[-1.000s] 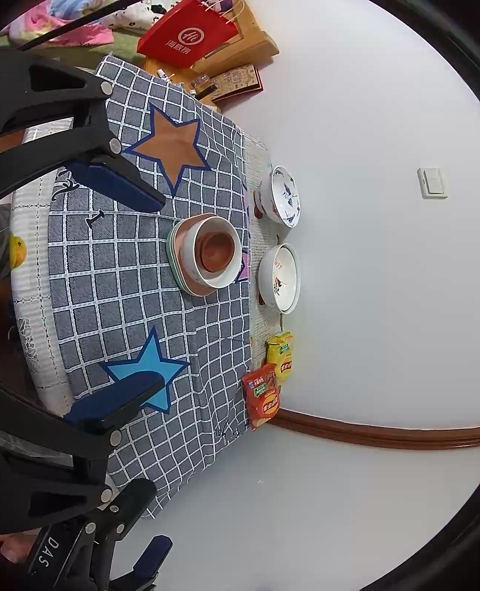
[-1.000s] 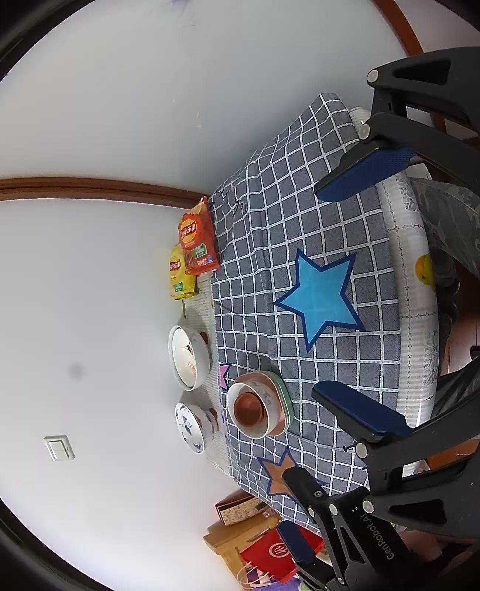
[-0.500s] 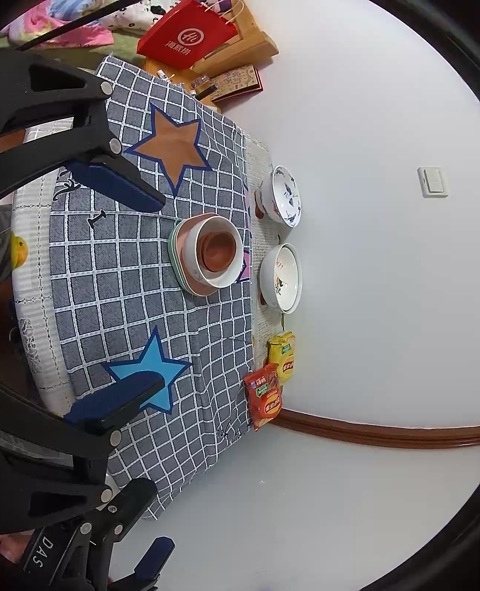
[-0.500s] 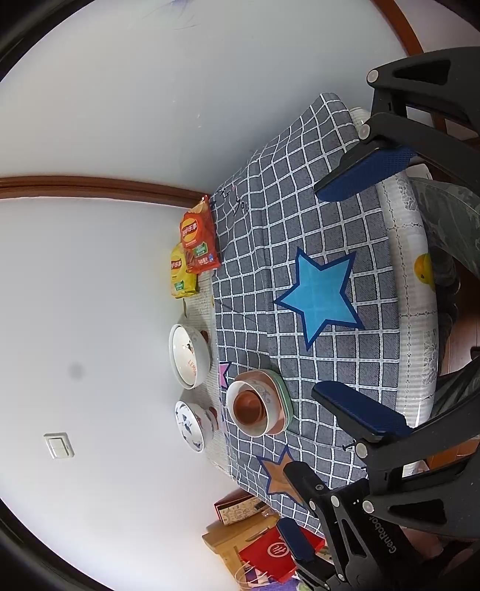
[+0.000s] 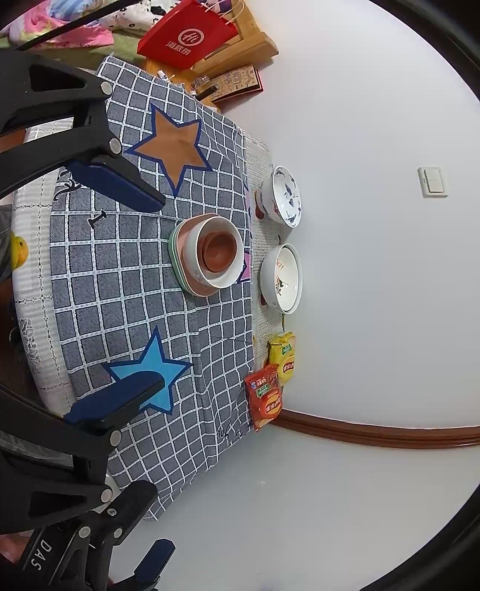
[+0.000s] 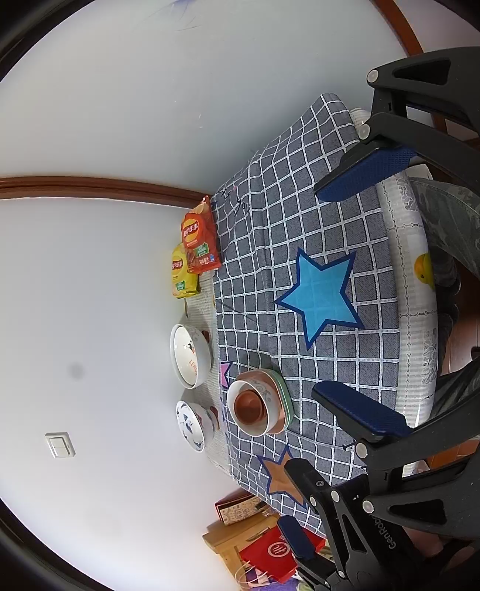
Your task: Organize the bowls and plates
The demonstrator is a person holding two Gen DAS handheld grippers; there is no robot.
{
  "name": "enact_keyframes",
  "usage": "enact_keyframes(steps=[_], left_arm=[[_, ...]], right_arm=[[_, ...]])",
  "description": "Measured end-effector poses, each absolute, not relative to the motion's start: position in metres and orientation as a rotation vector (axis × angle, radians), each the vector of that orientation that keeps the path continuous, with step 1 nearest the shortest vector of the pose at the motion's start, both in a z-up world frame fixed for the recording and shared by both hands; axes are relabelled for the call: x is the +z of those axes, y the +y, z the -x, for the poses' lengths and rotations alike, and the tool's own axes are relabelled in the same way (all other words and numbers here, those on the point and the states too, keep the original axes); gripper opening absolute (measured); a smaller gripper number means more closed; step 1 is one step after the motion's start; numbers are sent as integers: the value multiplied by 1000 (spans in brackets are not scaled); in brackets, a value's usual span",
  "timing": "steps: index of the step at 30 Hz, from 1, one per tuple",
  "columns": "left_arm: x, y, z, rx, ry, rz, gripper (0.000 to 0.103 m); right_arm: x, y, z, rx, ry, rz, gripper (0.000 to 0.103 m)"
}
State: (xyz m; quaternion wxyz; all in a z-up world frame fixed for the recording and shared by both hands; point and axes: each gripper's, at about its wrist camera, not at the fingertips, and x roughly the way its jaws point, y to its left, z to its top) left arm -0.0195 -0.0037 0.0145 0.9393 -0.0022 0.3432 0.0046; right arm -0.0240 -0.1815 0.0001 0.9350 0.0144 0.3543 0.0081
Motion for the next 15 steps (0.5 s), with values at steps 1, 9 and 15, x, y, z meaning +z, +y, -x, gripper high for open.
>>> enact_keyframes(steps=[1, 9, 15], left_arm=[[14, -4, 20, 8, 700, 5, 87], [15, -3, 20, 10, 696, 1, 87], [16, -4, 21, 13, 694, -1, 87]], right_arm=[[1, -182, 24, 16, 724, -29, 97], [1, -182, 25, 18, 721, -31, 97], [1, -181, 25, 18, 719, -33, 97]])
